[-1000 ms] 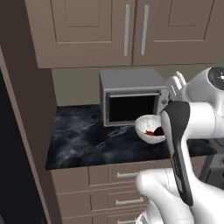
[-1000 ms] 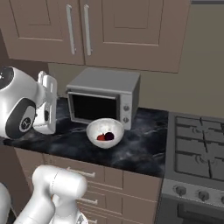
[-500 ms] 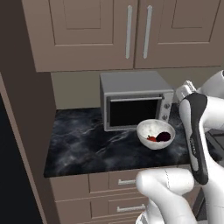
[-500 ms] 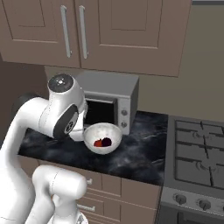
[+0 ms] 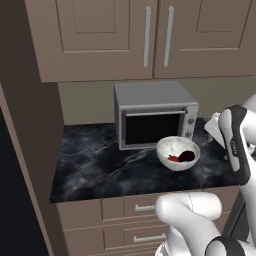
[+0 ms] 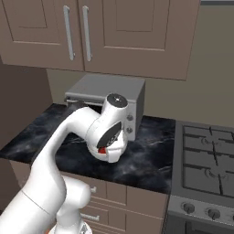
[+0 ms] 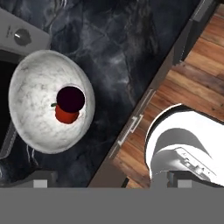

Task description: Place the bowl with the eggplant and bell pepper on the second highest shelf of the fridge. Place the bowl with the fish and chicken drumstick on the top shelf of the fridge.

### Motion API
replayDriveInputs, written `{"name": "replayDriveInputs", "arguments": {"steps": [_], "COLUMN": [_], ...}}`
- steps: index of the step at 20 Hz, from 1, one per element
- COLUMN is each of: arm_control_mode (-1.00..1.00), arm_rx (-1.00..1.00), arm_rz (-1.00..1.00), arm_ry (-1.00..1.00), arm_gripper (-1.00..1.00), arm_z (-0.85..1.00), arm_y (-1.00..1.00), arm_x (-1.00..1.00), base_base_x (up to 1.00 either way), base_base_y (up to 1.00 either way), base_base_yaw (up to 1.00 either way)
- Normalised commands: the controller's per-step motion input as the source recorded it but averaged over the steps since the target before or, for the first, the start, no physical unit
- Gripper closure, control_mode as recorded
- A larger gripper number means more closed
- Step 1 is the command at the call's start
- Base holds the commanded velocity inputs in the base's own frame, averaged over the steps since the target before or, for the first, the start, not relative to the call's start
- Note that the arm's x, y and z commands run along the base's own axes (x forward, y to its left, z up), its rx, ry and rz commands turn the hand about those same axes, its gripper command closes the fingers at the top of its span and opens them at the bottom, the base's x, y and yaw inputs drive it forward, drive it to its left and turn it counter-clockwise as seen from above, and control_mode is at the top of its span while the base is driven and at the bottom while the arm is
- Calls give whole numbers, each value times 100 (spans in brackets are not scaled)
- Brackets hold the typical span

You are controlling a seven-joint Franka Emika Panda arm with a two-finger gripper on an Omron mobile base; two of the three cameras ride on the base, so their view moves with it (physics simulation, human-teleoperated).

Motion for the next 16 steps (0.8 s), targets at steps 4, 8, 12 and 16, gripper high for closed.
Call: {"name": "replayDriveInputs", "arguments": {"steps": [4, 8, 12, 16], "arm_control_mode": [-100, -100, -100, -100], "arm_rx": [0, 0, 0, 0], "arm_rz": [5, 3, 0, 0], "arm_ry": [7, 0, 0, 0], "arm_gripper": [-100, -100, -100, -100], "arm_z": [-39, -54, -44, -40], "arm_y": [3, 12, 17, 17], "arm_x": [3, 22, 42, 49], "base_base_x": [0, 0, 0, 0], "base_base_y": [0, 0, 0, 0], "base_base_yaw": [0, 0, 0, 0]}}
